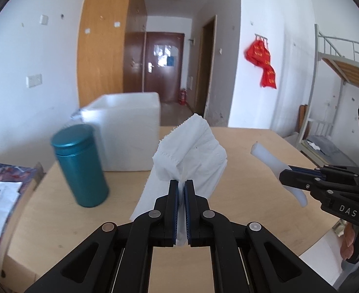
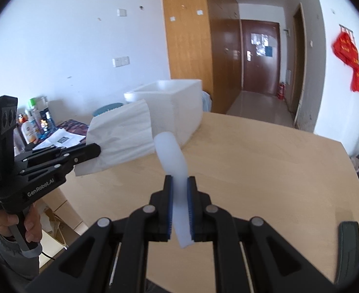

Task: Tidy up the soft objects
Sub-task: 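Carry the tissues with the left tool while the right tool carries the strip into the box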

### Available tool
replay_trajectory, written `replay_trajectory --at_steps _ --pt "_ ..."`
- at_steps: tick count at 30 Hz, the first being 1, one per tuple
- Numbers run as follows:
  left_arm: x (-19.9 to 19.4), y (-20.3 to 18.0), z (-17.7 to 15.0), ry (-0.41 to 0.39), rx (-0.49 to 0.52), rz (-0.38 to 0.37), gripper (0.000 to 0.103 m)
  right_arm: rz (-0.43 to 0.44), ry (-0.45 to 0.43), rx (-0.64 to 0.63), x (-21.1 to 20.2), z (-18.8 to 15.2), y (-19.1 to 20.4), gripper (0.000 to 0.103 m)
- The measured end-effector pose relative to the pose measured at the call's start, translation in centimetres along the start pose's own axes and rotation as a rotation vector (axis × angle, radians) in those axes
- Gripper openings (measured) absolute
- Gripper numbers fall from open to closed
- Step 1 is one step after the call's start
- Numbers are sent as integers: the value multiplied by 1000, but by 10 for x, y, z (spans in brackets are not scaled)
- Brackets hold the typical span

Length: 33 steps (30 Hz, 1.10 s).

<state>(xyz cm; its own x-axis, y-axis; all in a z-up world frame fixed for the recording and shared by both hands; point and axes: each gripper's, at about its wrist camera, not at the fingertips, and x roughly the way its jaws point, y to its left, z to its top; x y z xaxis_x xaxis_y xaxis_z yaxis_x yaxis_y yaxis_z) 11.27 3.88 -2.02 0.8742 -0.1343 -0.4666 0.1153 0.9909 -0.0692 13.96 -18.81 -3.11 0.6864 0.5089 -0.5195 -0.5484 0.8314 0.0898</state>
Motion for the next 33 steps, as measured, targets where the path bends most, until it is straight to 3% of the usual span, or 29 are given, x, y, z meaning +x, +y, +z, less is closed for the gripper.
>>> replay_trajectory --at_steps 6,15,33 --pt "-23 16 4 -51 -14 60 5 45 -28 -40 -2 13 23 13" --pt "-24 36 27 -96 -23 113 5 82 -47 -67 22 45 31 13" --pt "43 78 96 -82 -56 160 5 113 -34 -93 84 113 18 13"
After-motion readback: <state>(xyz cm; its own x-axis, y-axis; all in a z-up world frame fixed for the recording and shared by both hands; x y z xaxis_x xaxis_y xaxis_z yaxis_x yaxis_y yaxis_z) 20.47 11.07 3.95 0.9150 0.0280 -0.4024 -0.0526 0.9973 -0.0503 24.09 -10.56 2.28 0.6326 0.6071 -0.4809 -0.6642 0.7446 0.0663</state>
